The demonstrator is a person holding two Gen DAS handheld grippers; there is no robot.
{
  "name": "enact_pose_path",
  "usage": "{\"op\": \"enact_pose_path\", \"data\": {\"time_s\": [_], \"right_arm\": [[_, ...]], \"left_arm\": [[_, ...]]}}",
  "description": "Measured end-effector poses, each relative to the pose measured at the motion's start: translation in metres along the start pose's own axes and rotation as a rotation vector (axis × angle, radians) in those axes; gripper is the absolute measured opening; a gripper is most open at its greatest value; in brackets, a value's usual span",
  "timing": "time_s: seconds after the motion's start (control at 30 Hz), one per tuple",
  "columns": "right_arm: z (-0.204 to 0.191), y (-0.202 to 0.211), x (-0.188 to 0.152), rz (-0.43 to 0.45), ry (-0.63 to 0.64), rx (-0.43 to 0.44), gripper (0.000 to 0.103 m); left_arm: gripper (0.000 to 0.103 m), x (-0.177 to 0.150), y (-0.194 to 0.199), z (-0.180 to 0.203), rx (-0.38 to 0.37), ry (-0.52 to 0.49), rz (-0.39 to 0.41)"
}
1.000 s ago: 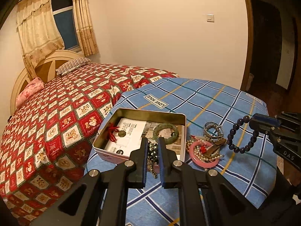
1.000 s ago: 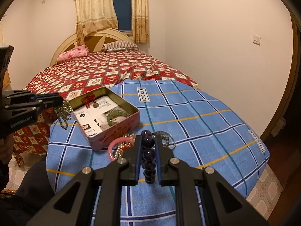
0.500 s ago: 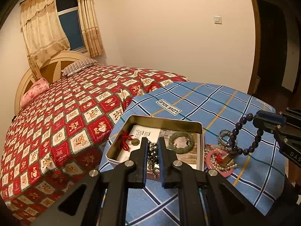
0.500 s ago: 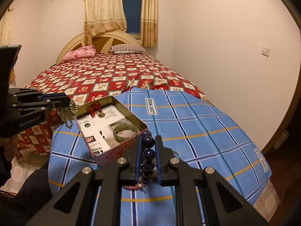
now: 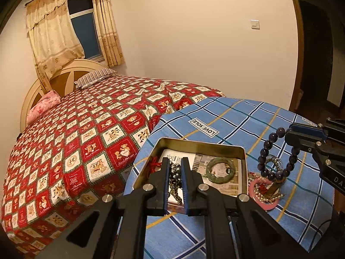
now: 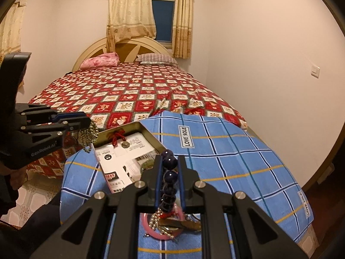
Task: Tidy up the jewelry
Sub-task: 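Lift the gold chain and purple bead bracelet toward the pink tin with both grippers, then lower the gold chain and purple bracelet into the tin and open both grippers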
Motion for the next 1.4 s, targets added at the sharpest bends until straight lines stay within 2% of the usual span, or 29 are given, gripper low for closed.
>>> {"op": "enact_pose_path", "data": {"time_s": [0.63,1.4], "right_arm": [[-0.027,-0.044,0.025,-0.003,0.028,0.045,0.015],[-0.042,-0.099,0.017,-0.074,0.041,0.061,0.015]], "left_arm": [[0.009,0.014,-0.034,-0.019,0.024,0.006,-0.015],[0.010,-0.007,-0.104,-0.027,0.019,0.006,-0.140]]}}
Point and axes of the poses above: each gripper's, at about its wrist camera, not at the fingertips, and y roughly against the way its jaws point, z to its right, x to its top, the point moved 10 cm from there along -y, roughly the way its jaws point, and after that the axes turned 2 degrees about -y, right-handed, at the moved point
